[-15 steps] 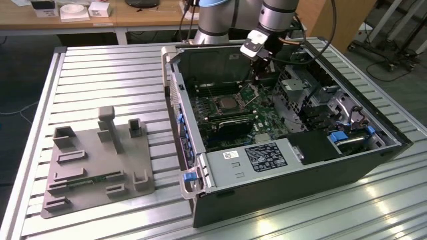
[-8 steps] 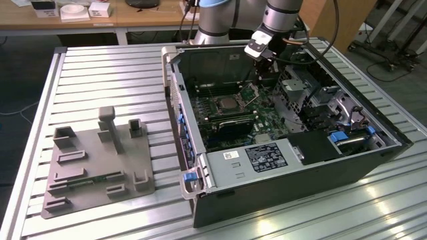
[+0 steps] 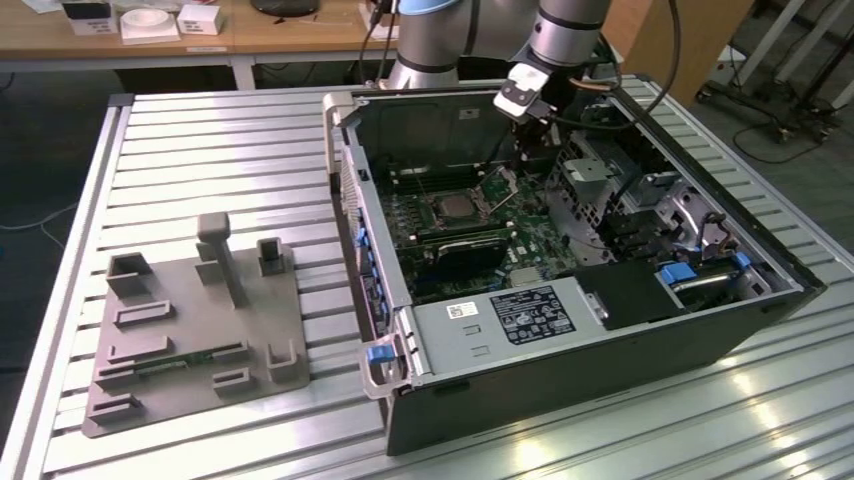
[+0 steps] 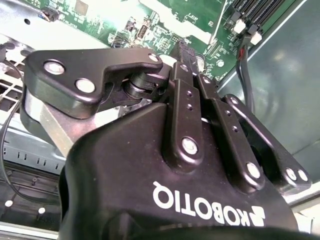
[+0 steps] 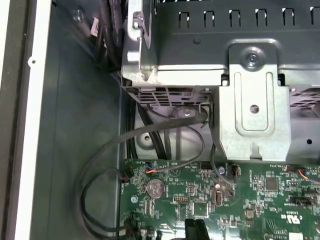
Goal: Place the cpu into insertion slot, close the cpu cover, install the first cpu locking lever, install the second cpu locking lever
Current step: 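Close the cpu cover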
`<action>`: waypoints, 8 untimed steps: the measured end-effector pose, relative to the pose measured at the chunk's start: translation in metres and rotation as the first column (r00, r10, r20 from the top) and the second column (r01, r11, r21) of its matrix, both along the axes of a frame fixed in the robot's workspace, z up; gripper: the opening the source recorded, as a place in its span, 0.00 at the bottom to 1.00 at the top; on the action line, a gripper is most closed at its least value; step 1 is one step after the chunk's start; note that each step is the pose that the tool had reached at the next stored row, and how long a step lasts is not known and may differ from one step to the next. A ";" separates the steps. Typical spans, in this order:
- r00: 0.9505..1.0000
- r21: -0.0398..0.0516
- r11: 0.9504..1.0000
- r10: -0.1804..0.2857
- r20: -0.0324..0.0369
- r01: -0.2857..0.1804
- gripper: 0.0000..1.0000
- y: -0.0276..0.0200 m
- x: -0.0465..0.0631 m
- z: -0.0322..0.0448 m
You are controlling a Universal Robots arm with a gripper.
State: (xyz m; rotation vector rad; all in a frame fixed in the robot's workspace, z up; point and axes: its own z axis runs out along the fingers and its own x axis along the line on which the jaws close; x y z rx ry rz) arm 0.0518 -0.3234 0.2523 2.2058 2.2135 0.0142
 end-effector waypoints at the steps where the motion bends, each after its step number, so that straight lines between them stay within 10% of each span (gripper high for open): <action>1: 1.000 0.000 1.000 0.001 0.000 -0.001 0.10 0.0000 0.001 -0.0006; 8: 1.000 0.000 1.000 0.007 0.000 -0.007 0.10 -0.0051 0.002 -0.0040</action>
